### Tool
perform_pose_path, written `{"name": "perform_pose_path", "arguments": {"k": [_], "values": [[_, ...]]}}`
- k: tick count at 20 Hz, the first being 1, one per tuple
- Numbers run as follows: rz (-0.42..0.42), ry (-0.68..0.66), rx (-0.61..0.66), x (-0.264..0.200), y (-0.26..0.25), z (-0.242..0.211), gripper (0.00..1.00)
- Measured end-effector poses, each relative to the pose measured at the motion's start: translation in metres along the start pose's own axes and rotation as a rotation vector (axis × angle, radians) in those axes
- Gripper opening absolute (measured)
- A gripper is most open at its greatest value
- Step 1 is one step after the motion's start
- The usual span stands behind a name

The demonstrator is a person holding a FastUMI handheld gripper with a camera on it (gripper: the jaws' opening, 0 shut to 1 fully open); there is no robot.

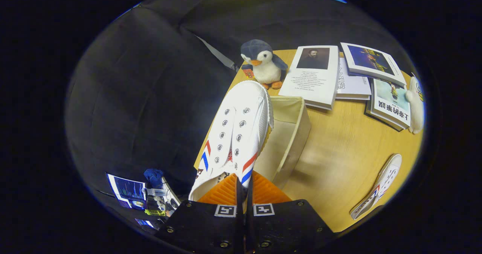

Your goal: Open the storage box then place both shoes into the box .Put the left shoe in first, then the right shoe, with the right side of both shoes facing outward in a uniform manner.

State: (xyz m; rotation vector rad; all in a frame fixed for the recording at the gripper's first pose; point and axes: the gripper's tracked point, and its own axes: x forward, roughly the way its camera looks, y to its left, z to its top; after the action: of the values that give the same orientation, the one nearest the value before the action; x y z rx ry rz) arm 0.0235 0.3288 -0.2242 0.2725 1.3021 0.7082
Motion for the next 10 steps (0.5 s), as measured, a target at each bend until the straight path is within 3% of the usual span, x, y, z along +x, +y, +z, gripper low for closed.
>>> {"name": "perform_pose_path", "arguments": {"k": [10], "values": [[-0.079, 0.092, -0.057, 0.071, 0.007, 0.004, 0.02]]}}
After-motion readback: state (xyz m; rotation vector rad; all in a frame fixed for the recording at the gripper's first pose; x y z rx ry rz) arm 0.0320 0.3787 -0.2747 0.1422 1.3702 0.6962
